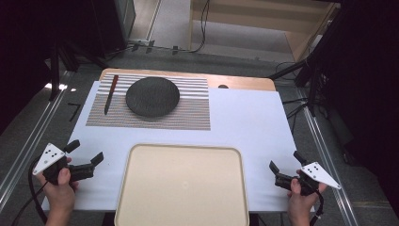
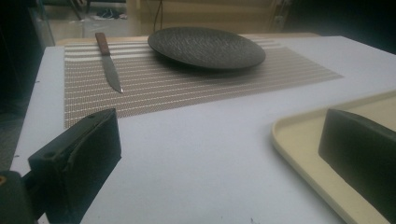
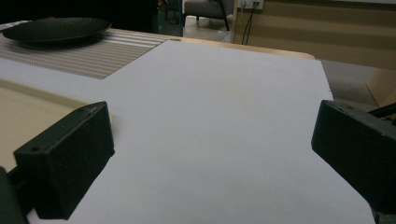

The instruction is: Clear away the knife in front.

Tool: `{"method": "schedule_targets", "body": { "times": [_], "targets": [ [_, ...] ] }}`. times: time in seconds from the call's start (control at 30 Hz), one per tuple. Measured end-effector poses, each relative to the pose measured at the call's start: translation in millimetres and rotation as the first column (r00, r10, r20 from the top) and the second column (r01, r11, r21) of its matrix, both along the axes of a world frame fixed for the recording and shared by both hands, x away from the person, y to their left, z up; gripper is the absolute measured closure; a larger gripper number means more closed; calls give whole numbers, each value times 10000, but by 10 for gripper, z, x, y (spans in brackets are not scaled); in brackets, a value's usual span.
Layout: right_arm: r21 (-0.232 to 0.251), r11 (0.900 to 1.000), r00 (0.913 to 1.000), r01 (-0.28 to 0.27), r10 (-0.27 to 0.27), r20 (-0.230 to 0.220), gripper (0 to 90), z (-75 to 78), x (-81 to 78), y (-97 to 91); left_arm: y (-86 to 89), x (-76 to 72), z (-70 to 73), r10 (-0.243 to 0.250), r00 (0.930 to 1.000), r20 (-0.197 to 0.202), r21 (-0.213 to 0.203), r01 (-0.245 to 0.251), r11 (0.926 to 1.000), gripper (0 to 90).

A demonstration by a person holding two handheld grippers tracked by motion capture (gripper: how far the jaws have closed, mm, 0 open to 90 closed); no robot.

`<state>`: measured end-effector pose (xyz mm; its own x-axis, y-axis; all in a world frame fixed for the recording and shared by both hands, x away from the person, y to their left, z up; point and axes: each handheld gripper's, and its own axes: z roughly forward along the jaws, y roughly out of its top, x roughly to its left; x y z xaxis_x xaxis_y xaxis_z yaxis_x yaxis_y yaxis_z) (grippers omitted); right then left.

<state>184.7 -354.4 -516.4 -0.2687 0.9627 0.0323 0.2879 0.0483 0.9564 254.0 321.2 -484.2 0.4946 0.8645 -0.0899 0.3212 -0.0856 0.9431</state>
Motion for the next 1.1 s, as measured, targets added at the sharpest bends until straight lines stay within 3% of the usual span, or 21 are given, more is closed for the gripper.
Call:
{"method": "schedule_targets", "body": {
  "times": [0.17,0.33,0.6,1.1],
  "targets": [
    [-114,9999,10000,-54,54,28,0,-3,6,8,-12,12,30,94,9999,-48,57,-94,9999,0],
    [-158,9999,10000,-68,67,-29,0,-6,2,20,-43,72,154,412,9988,-262,436,-401,9982,0],
    [-73,10000,10000,-16,16,6,0,-6,5,3,-34,206,313,244,9990,-385,77,-241,9997,0],
    [-207,9996,9998,-191,191,23,0,-8,6,26,-83,702,426,620,9950,-783,-305,-645,9975,58]
  ]
}}
